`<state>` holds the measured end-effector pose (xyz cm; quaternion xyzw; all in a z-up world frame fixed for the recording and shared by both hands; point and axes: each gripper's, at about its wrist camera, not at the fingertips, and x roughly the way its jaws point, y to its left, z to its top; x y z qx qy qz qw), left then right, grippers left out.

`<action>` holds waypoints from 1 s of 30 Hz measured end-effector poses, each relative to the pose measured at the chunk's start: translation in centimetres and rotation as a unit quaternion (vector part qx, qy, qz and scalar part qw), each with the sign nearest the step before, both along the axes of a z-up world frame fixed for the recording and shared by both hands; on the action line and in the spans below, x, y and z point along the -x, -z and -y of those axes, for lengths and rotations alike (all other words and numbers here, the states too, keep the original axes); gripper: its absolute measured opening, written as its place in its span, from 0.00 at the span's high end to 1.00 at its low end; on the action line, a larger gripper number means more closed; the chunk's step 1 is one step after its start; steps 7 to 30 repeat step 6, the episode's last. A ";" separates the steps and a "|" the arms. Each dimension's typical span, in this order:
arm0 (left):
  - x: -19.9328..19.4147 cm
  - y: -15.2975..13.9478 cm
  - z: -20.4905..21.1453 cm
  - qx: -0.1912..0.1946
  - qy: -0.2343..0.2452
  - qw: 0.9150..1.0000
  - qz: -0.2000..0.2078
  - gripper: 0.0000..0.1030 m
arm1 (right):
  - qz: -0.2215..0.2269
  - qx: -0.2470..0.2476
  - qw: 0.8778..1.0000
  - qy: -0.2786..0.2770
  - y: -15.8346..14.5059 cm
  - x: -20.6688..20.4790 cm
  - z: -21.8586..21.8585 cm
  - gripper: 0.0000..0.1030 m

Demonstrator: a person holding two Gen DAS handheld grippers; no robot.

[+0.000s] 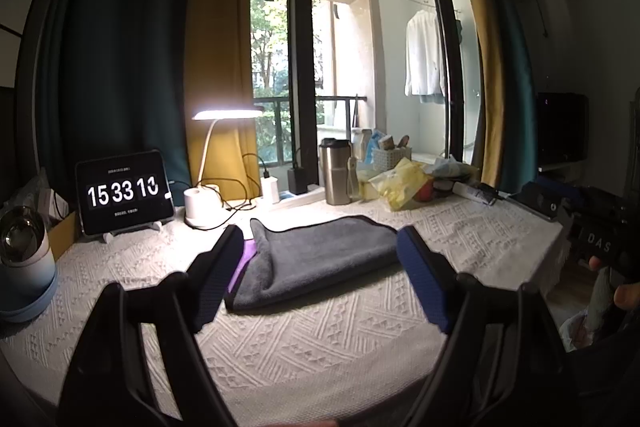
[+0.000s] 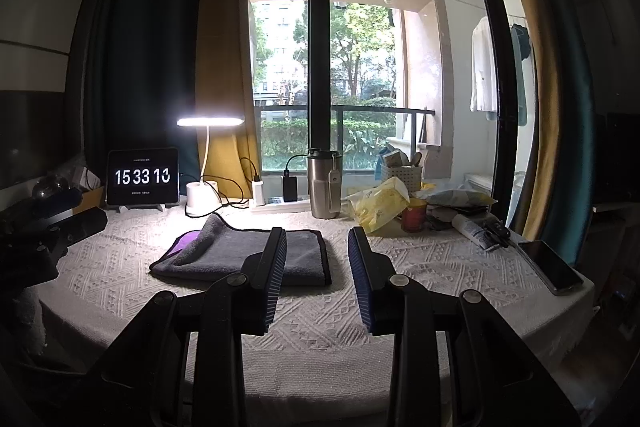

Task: Fold towel

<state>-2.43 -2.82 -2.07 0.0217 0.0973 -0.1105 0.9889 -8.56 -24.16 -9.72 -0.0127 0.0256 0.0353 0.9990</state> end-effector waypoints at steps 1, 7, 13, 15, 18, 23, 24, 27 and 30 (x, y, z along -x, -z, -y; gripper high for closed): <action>0.0 0.0 0.0 0.000 0.000 1.000 0.001 0.22 | 0.000 0.001 1.000 -0.002 0.0 0.0 -0.1 0.67; -0.6 0.3 -0.3 -0.001 0.001 1.000 -0.004 0.22 | -0.001 0.004 1.000 -0.013 0.0 -0.4 -0.5 0.67; -0.6 0.3 -0.3 -0.001 0.001 1.000 -0.004 0.22 | -0.001 0.004 1.000 -0.013 0.0 -0.4 -0.5 0.67; -0.6 0.3 -0.3 -0.001 0.001 1.000 -0.004 0.22 | -0.001 0.004 1.000 -0.013 0.0 -0.4 -0.5 0.67; -0.6 0.3 -0.3 -0.001 0.001 1.000 -0.004 0.22 | -0.001 0.004 1.000 -0.013 0.0 -0.4 -0.5 0.67; -0.6 0.3 -0.3 -0.001 0.001 1.000 -0.004 0.22 | -0.001 0.004 1.000 -0.013 0.0 -0.4 -0.5 0.67; -0.6 0.3 -0.3 -0.001 0.001 1.000 -0.004 0.22 | -0.001 0.004 1.000 -0.013 0.0 -0.4 -0.5 0.67; -0.6 0.3 -0.3 -0.001 0.001 1.000 -0.004 0.22 | -0.001 0.004 1.000 -0.013 0.0 -0.4 -0.5 0.67; -0.6 0.3 -0.3 -0.001 0.001 1.000 -0.004 0.22 | -0.001 0.004 1.000 -0.013 0.0 -0.4 -0.5 0.67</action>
